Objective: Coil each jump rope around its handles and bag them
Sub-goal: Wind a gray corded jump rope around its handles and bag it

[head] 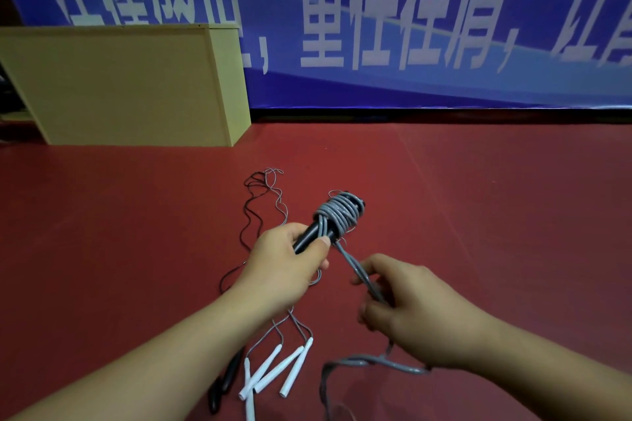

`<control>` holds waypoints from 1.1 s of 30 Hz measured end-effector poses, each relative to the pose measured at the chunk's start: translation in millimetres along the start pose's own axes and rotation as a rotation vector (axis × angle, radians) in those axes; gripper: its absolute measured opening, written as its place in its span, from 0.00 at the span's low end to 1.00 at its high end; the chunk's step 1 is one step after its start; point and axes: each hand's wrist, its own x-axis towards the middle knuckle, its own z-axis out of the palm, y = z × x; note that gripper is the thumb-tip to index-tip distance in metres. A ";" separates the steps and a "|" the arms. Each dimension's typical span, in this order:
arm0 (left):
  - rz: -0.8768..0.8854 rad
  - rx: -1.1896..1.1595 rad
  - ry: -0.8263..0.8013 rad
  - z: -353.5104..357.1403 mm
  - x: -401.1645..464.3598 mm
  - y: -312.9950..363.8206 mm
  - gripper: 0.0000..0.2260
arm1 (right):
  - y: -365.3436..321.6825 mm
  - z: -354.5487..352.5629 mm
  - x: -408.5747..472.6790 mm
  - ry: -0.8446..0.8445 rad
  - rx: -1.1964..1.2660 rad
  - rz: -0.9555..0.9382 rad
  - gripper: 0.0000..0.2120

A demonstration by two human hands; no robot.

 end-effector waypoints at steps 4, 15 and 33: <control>0.046 0.187 0.099 -5.1 6.2 -5.8 0.04 | -0.1 1.0 1.9 -0.035 0.240 0.135 0.04; 0.077 0.329 0.119 -6.7 12.9 -14.9 0.06 | -0.1 5.6 1.6 0.037 0.726 0.111 0.07; 0.252 0.652 -0.309 -3.8 -1.3 -11.6 0.04 | 12.0 -7.1 -0.1 0.165 0.144 -0.202 0.07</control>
